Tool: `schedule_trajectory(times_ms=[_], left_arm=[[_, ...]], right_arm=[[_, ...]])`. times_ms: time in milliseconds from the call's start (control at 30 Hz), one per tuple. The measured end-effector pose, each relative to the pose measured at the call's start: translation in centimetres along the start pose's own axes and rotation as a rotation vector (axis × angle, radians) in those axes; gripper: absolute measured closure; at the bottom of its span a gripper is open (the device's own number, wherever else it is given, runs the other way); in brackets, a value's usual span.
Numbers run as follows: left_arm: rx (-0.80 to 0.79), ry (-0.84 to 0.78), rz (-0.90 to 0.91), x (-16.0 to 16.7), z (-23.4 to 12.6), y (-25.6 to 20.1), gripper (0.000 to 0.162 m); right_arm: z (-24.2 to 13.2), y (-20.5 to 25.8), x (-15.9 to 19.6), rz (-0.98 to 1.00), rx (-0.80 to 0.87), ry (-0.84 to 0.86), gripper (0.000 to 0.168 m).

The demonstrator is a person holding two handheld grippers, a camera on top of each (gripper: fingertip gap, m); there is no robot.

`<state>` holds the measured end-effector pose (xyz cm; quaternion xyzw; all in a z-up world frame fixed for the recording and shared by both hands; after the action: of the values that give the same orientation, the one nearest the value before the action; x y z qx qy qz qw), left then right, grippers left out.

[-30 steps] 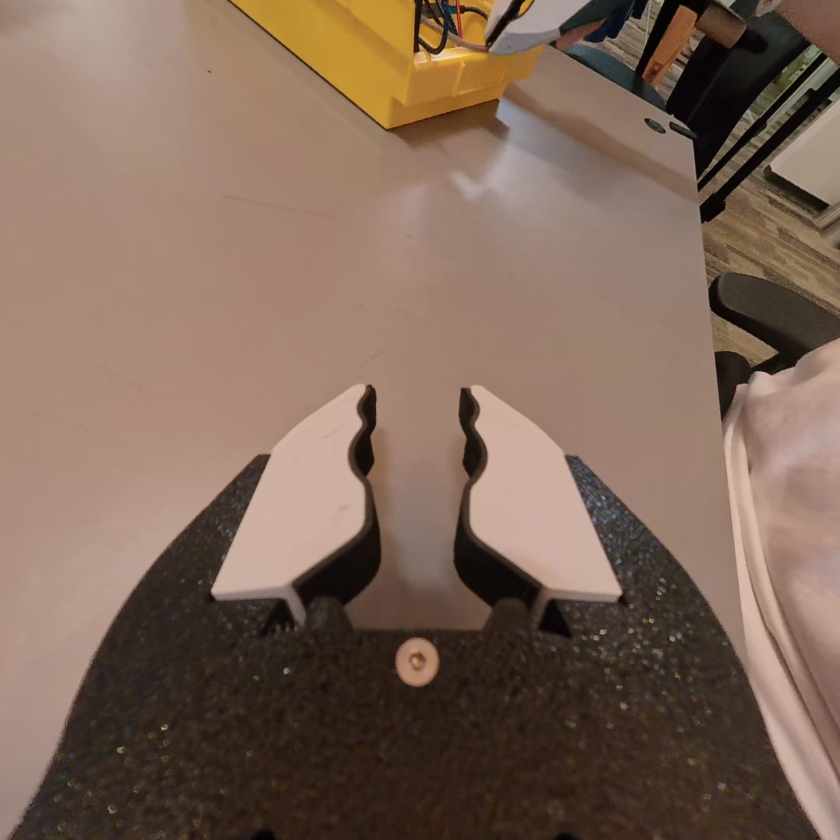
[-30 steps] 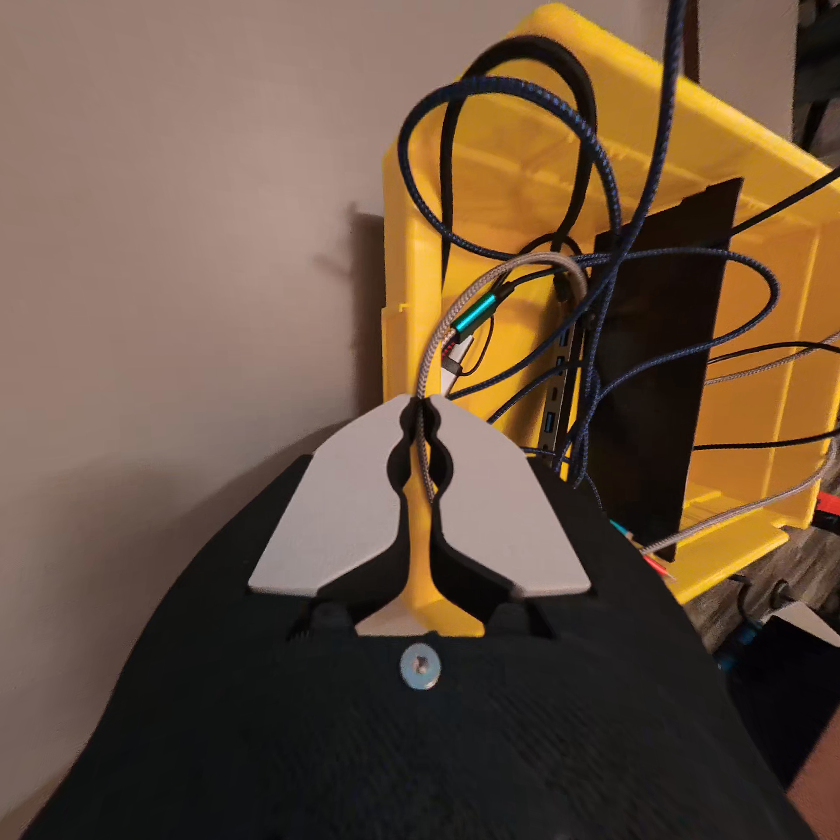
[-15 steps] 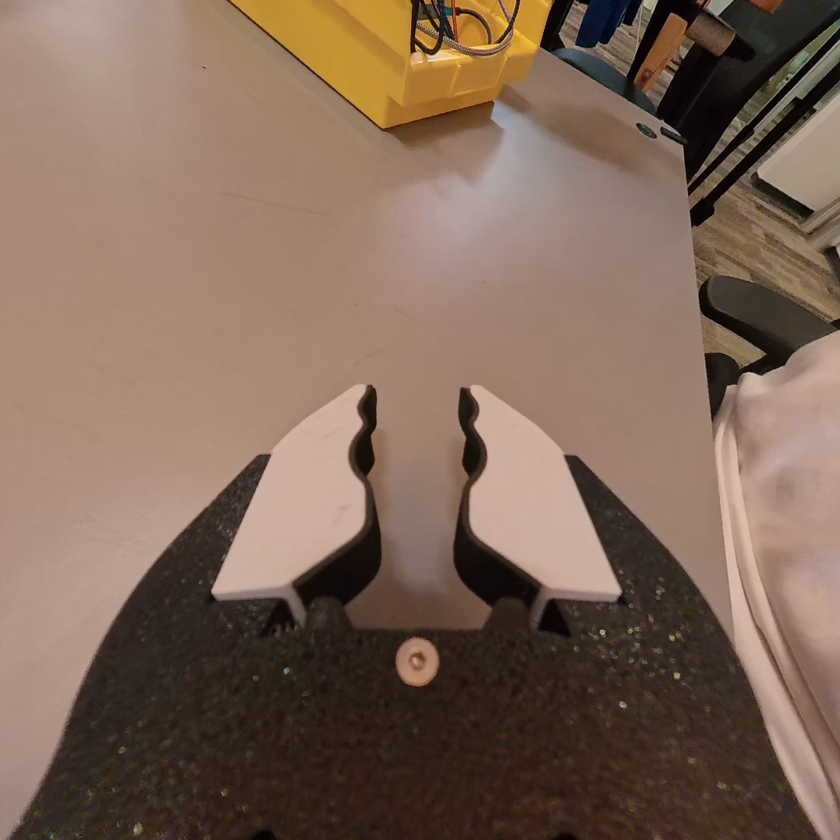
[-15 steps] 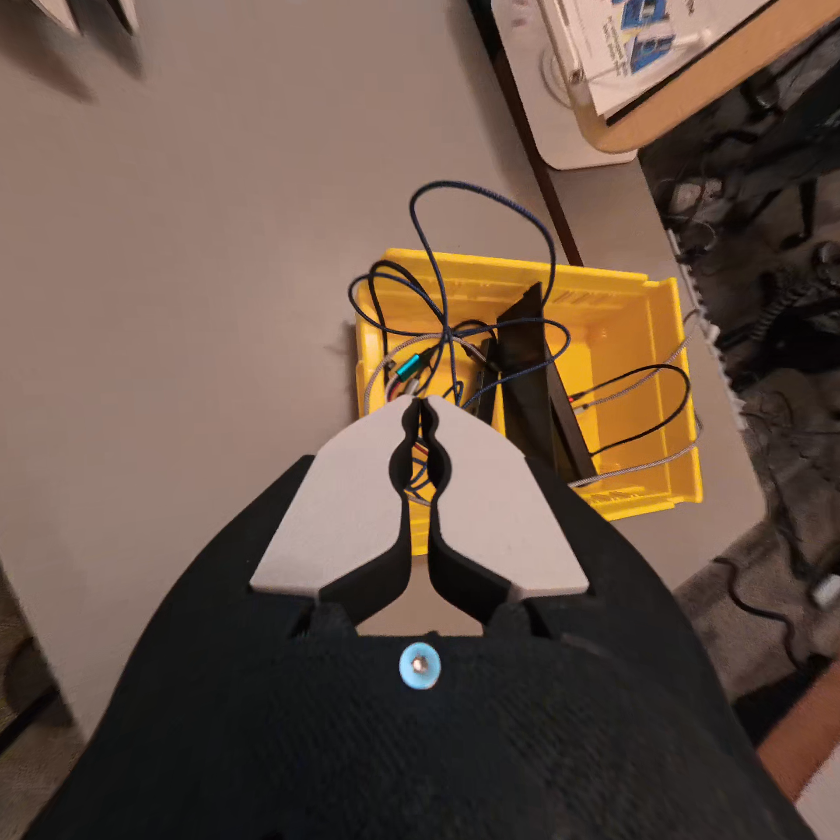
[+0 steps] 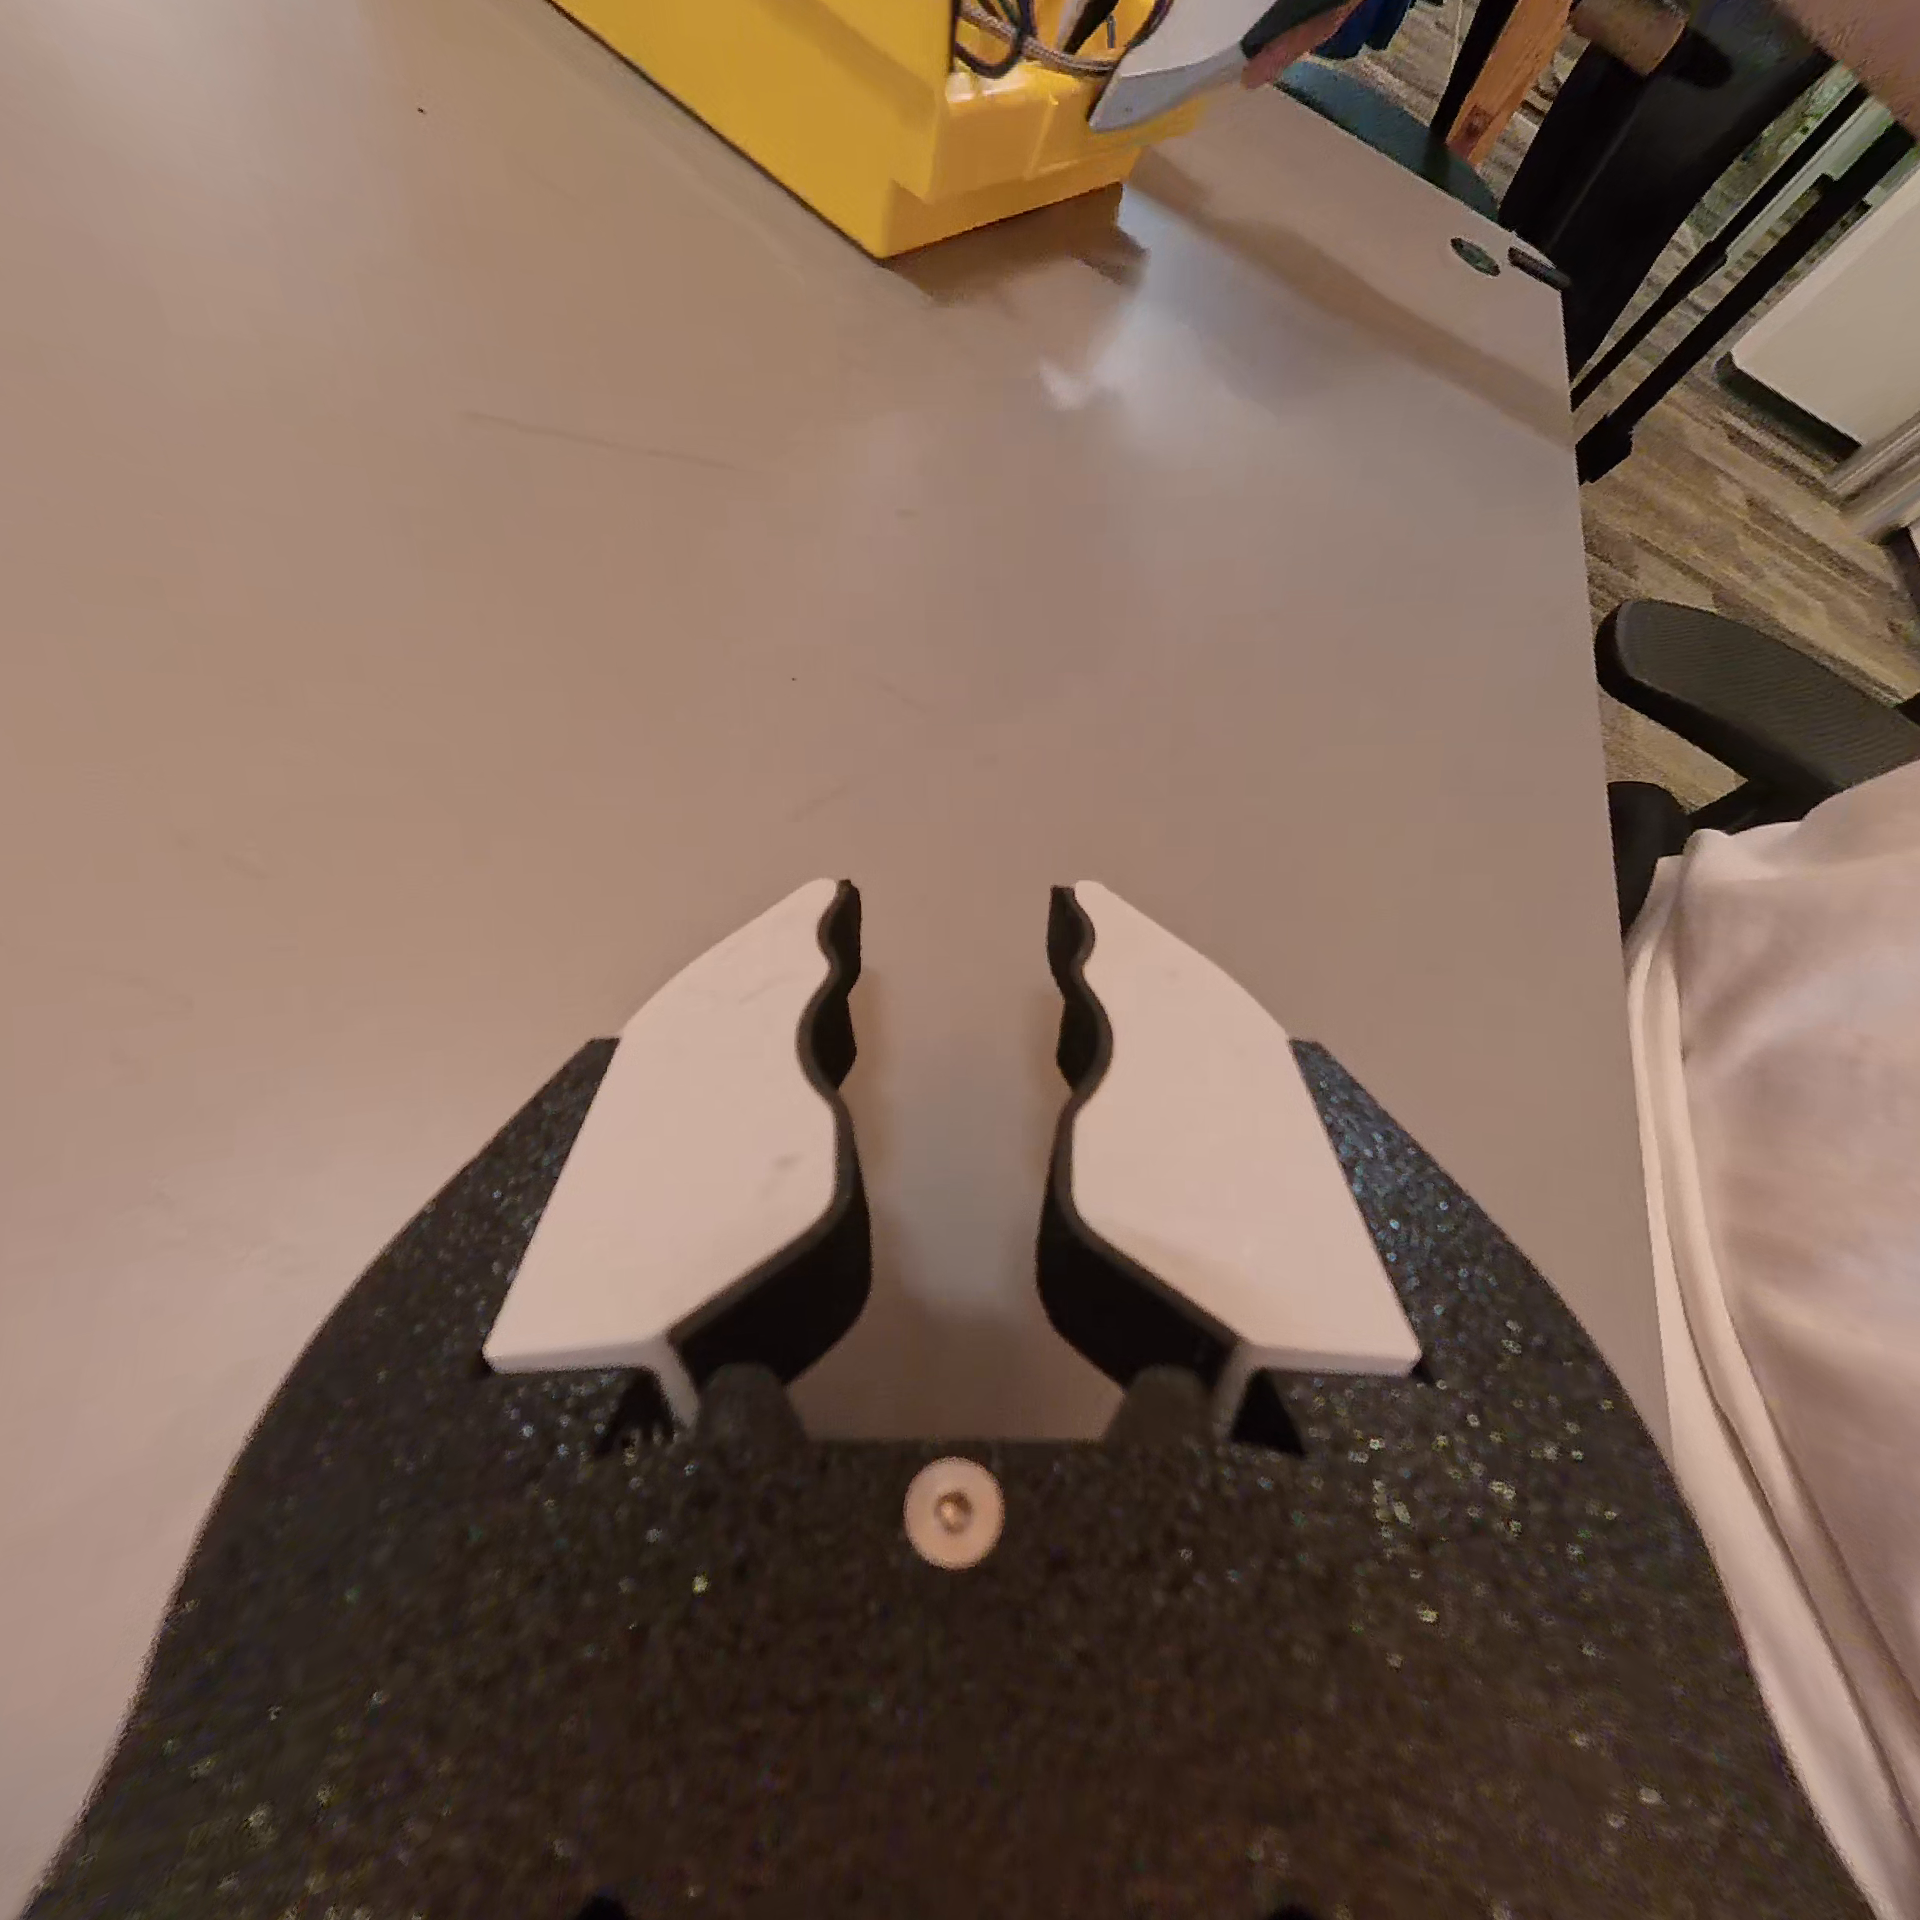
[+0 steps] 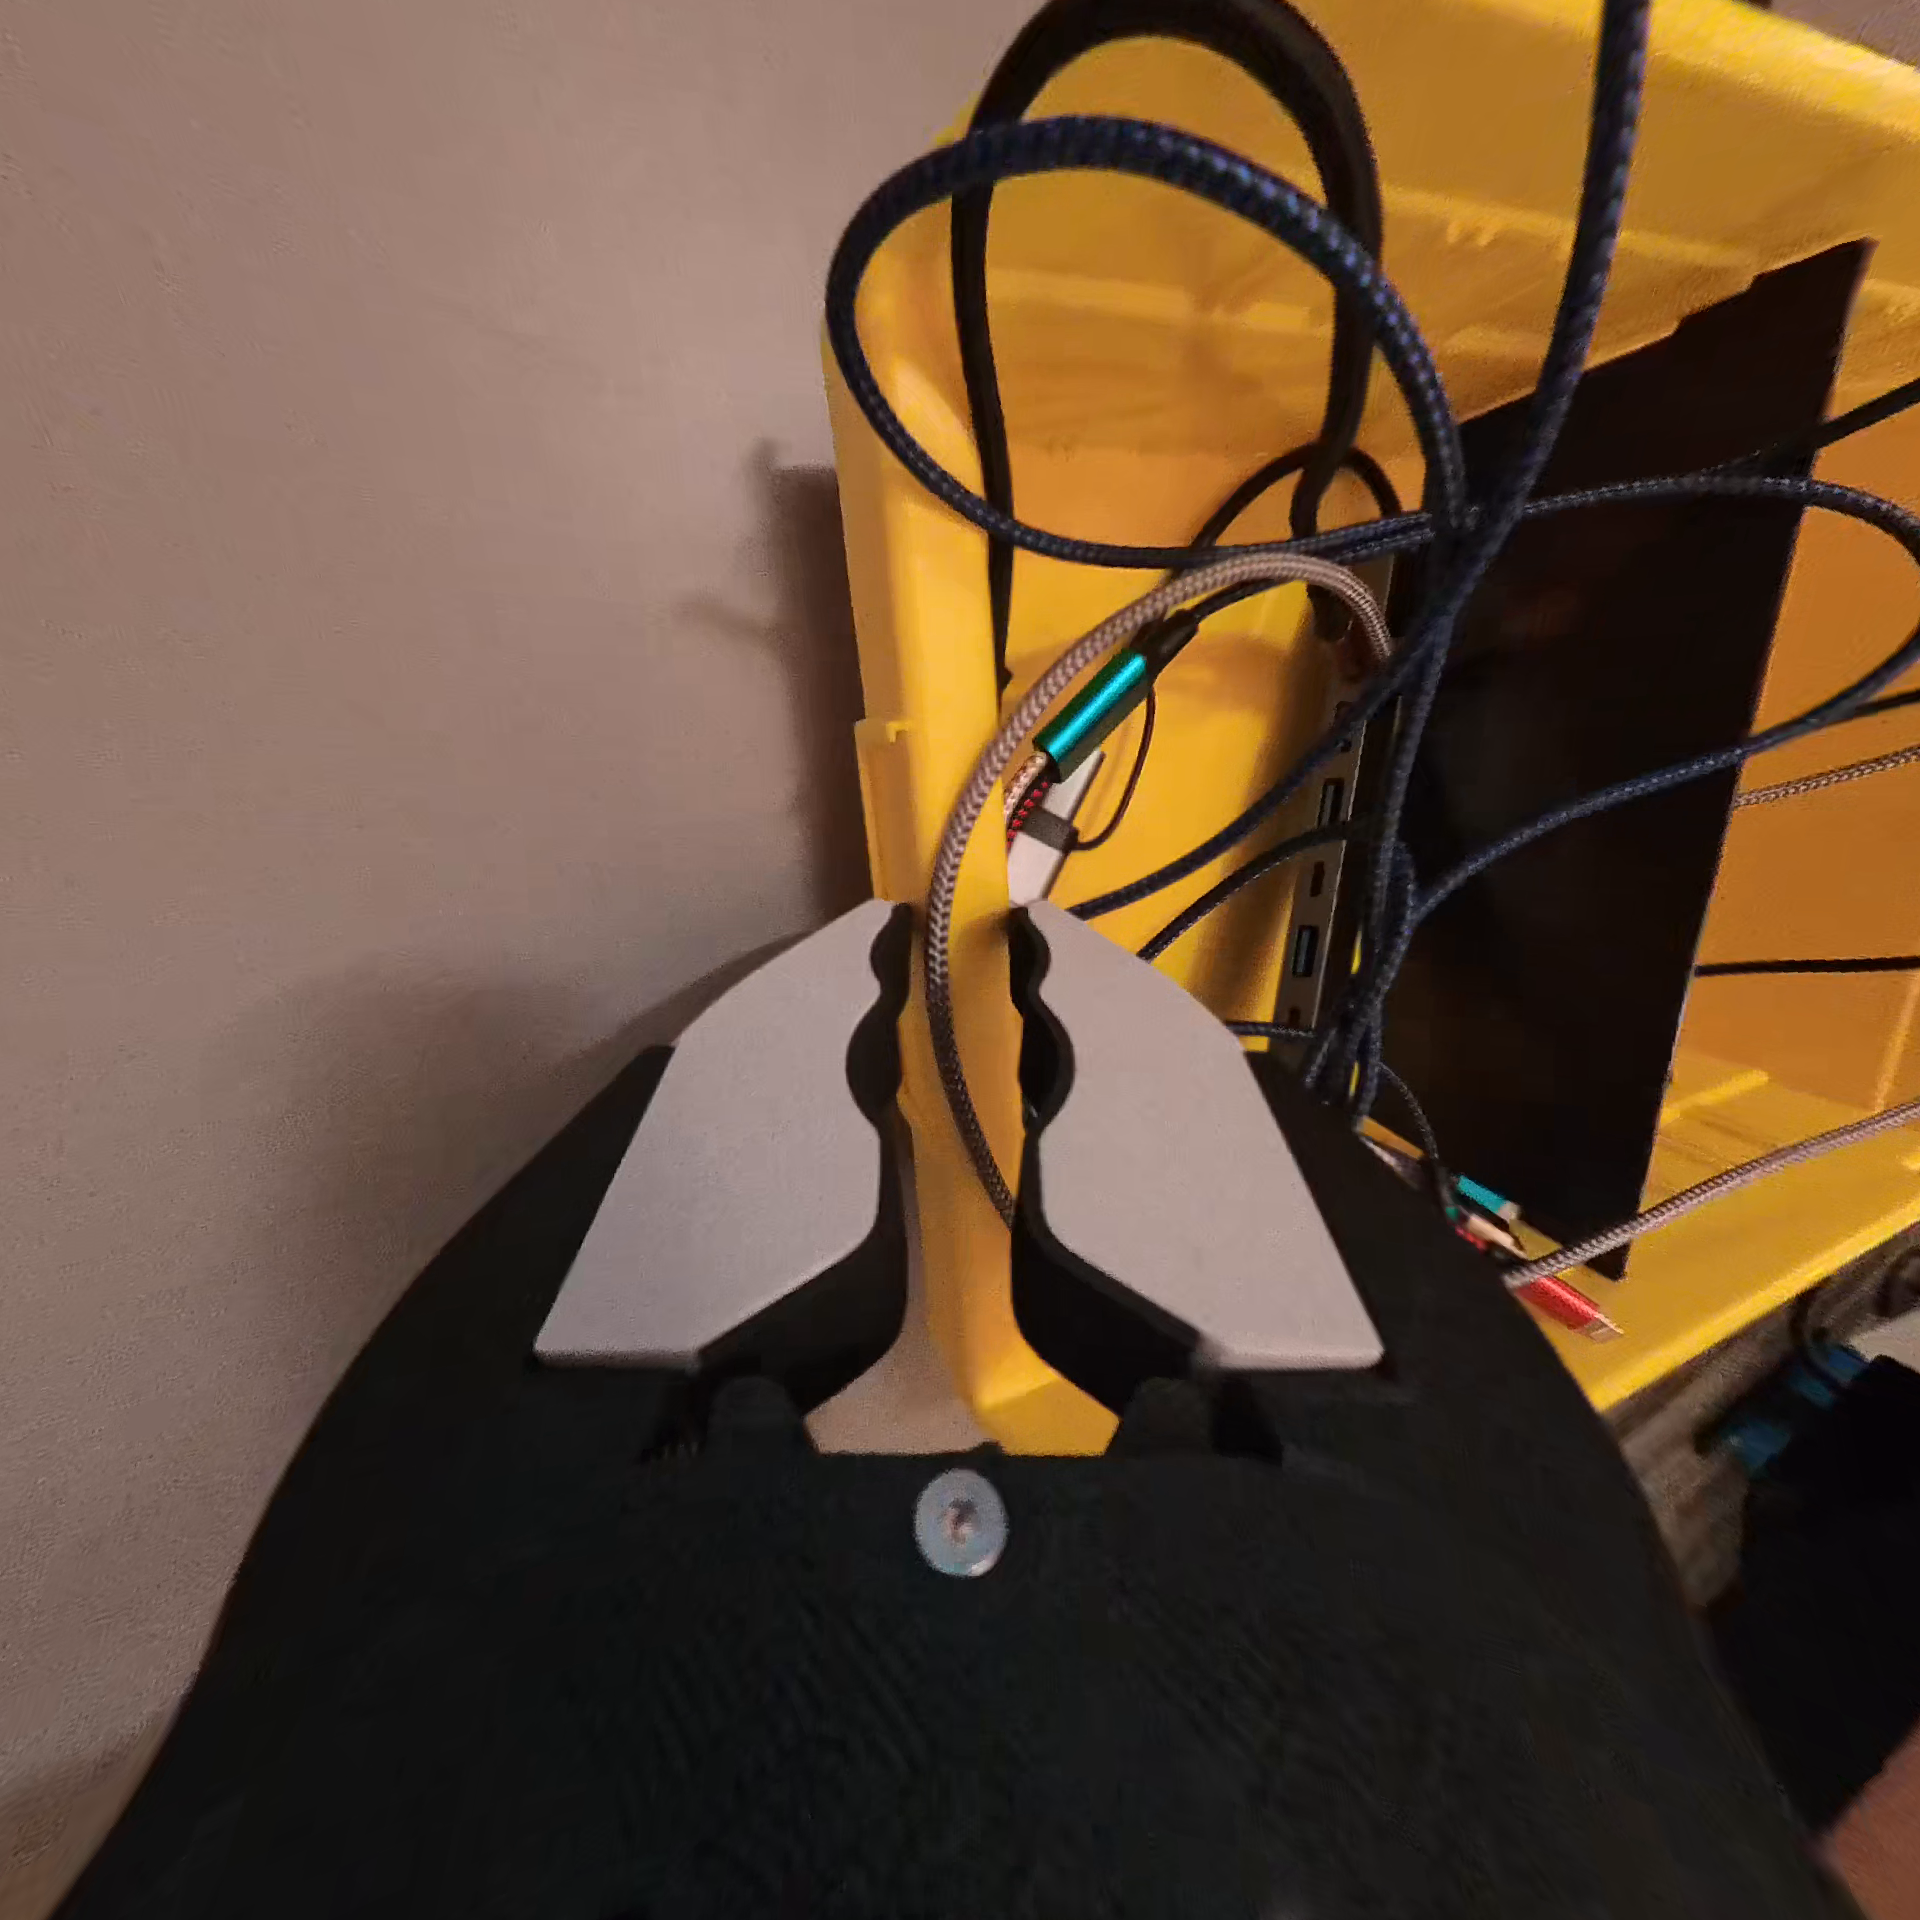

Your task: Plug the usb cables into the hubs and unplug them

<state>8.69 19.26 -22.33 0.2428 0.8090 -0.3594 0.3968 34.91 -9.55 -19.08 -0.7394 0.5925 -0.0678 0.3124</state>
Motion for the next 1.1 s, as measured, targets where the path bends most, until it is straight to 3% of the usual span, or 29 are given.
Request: schedule_trajectory(times_ms=[133,267,500,800,967,1100], left_arm=[[0.005,-0.004,-0.012,0.0,0.0,0.1,0.127],[0.015,-0.010,-0.032,0.0,-0.1,0.2,0.128],[0.029,-0.039,-0.057,0.0,-0.4,0.3,0.128],[0.033,-0.038,-0.062,0.0,-0.4,0.3,0.129],[0.037,-0.034,-0.066,0.1,-0.4,0.2,0.129],[0.039,-0.032,-0.075,0.2,-0.4,0.2,0.129]], right_arm=[[-1.1,0.1,1.3,-0.130,-0.099,0.121,0.151],[-1.2,-0.1,1.6,-0.142,-0.113,0.118,0.151],[-1.5,0.5,1.7,-0.203,-0.020,0.165,0.152],[-2.6,1.2,2.2,-0.154,0.008,0.118,0.165],[-4.7,1.7,2.9,-0.169,-0.115,0.147,0.165],[-8.8,0.2,3.1,-0.127,-0.190,0.118,0.165]])
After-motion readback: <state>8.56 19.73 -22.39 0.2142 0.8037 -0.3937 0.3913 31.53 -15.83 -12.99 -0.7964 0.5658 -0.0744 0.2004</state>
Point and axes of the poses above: each gripper's, where its closed fingertips meet, z out along the fingers, x out of its underside, y = z × x across the jaws, the point moved 6 cm from there along -z, back along the fingers, and after that the axes turned 11 degrees about x, right-handed, at the moved point
